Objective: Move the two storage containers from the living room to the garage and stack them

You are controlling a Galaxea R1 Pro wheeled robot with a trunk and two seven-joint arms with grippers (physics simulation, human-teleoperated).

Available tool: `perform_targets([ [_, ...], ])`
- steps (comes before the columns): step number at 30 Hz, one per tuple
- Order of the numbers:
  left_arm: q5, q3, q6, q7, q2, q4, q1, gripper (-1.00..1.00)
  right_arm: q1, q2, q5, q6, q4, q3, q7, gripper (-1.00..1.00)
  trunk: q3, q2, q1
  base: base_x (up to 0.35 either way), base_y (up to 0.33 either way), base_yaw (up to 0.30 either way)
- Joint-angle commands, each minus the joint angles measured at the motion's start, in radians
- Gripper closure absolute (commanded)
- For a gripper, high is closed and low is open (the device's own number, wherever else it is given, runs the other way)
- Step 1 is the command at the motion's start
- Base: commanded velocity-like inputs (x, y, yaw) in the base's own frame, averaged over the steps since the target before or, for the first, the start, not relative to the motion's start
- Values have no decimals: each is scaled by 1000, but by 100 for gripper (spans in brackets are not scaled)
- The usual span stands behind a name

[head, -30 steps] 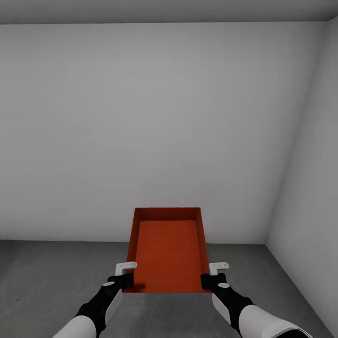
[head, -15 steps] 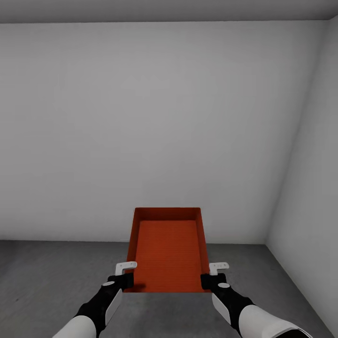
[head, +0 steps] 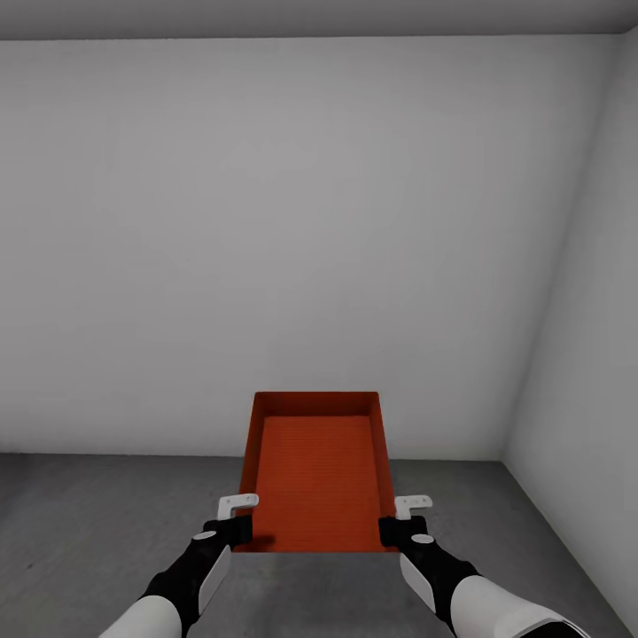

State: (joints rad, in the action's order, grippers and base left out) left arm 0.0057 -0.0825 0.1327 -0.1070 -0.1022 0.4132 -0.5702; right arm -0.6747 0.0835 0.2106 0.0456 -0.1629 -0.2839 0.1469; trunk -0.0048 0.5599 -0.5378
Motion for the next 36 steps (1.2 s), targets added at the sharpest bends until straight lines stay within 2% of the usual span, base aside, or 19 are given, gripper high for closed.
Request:
perform_targets([
  [1,-16,-36,7,-34,6,13,0,100,0,-6,13,5,3,22,7,100,-4,8,-4,0,0,0],
  [36,-18,-36,8,-34,5,13,0,100,0,-7,13,3,3,22,7,100,-113,253,-138,0,0,0],
])
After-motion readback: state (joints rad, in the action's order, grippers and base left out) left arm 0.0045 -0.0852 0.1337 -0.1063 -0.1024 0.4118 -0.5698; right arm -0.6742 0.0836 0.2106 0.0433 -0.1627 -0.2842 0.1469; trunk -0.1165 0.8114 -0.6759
